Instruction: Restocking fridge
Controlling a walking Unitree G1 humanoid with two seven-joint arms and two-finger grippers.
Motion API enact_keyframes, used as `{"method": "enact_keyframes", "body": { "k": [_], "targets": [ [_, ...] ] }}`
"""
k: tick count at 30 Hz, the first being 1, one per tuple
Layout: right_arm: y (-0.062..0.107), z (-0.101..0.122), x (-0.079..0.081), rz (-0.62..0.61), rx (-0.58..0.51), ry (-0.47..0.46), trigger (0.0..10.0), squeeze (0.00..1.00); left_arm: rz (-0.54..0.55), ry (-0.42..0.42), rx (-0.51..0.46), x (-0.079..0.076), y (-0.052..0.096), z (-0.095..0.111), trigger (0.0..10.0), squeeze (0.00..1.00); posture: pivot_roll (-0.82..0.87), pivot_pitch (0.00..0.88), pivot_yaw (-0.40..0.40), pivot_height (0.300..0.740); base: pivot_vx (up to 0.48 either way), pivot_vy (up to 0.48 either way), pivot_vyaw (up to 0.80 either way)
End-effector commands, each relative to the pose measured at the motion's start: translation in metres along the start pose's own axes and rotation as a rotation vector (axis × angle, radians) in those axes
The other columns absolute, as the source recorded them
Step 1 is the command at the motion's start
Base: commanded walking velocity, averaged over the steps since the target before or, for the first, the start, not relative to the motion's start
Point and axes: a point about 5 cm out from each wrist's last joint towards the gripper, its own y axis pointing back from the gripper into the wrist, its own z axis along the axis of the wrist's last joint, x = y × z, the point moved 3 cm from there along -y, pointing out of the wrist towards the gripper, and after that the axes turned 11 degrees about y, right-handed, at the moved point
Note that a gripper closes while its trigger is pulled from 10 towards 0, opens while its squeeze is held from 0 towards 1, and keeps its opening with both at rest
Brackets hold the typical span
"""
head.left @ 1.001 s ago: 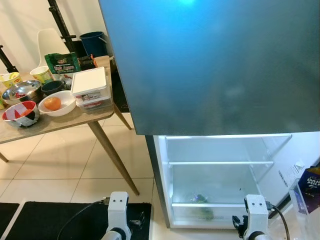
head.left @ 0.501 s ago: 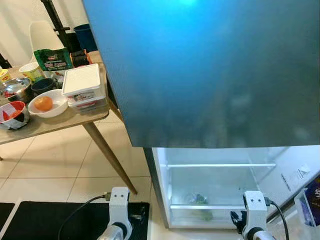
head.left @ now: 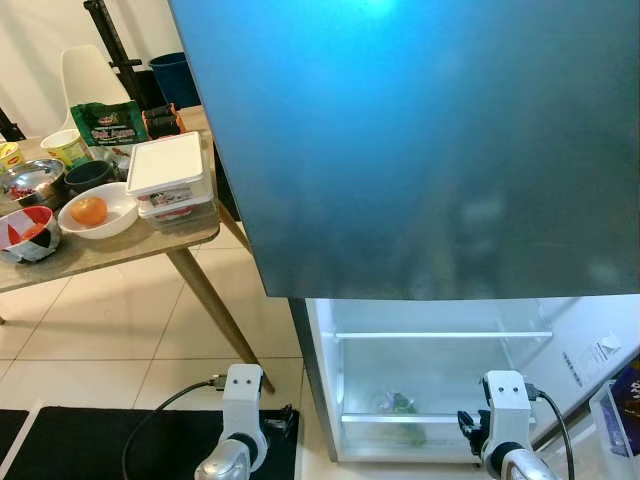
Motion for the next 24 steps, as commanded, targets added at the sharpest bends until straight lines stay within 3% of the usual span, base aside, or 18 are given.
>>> {"method": "enact_keyframes", "body": {
  "k": [1,10,18,24],
  "targets": [
    [0.001,-0.007,0.005,0.005,0.029,-0.019,10.0,0.00,0.037,-0.002,0.022,0.012,0.003,-0.004,10.0,0.00,0.04,0.082,0.066,0.734,0.000,0.000,0.00],
    [-0.001,-0.007,0.012,0.015,0.043,-0.020,10.0,0.00,0.054,-0.018,0.022,0.018,0.002,0.001,10.0,0.00,0.06,0.085,0.055,0.734,0.000,0.000,0.00],
    [0.003,-0.018,0.006,-0.016,0.077,0.019,10.0,0.00,0.071,-0.004,0.050,0.024,0.008,-0.011,10.0,0.00,0.04,0.090,0.042,0.734,0.000,0.000,0.00],
    [0.007,-0.020,-0.006,-0.074,0.060,0.093,10.0,0.00,0.061,-0.078,0.134,0.022,0.011,-0.029,10.0,0.00,0.04,0.094,0.060,0.734,0.000,0.000,0.00]
  ]
}}
